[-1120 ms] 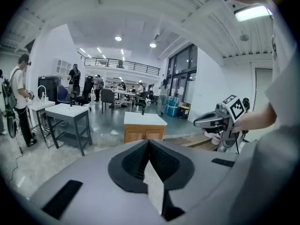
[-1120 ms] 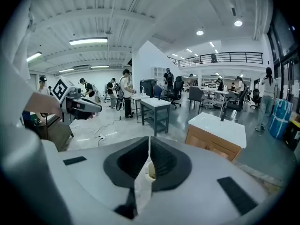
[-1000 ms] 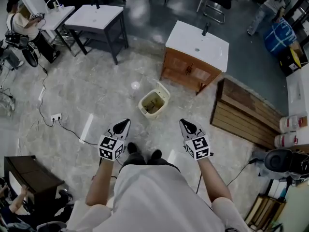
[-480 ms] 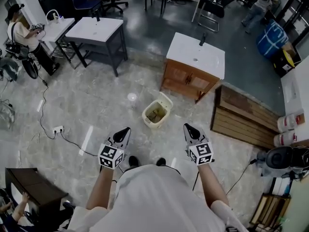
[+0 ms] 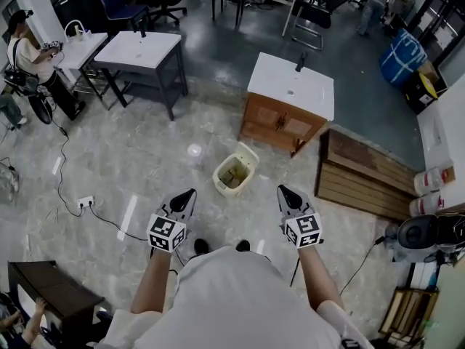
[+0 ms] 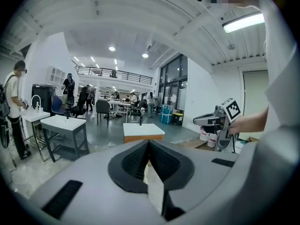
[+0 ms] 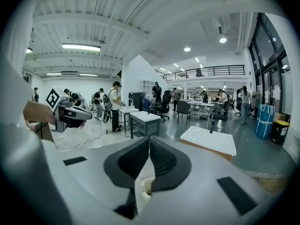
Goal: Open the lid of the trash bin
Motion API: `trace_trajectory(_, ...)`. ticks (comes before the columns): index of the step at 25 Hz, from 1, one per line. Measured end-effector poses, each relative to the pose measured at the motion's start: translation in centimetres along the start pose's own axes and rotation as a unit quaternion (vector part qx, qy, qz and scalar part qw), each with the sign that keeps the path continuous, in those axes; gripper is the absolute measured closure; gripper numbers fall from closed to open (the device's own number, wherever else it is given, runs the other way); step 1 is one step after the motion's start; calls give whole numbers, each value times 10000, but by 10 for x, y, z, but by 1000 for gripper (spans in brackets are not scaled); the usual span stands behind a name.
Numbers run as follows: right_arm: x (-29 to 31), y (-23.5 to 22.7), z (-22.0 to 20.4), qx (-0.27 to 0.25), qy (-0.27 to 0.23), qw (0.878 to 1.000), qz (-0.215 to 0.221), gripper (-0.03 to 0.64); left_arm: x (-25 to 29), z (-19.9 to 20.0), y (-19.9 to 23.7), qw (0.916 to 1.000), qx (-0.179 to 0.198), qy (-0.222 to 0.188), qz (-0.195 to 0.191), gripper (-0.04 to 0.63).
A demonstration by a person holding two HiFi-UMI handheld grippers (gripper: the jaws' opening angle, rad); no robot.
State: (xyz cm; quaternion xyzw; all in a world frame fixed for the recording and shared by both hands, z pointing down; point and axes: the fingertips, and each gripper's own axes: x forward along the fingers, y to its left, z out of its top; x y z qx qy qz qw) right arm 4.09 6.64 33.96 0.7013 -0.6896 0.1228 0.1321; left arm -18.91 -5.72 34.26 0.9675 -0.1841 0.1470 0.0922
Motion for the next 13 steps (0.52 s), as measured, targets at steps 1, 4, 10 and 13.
trace_trajectory(1, 0, 0, -1, -12, 0, 10000, -1, 584, 1, -1, 0, 10000, -6, -6, 1, 577)
trace_trajectory(4, -1, 1, -4, -33, -4, 10000, -4, 584, 2, -3, 0, 10000, -13, -29, -15, 577)
trace_trajectory(10, -1, 1, 5, -49, 22, 10000, -9, 584, 5, 4, 1, 10000, -43, -24, -62, 577)
trace_trajectory(13, -4, 3, 9, -66, 15, 10000, -3, 584, 3, 7, 0, 9999, -61, -31, -78, 577)
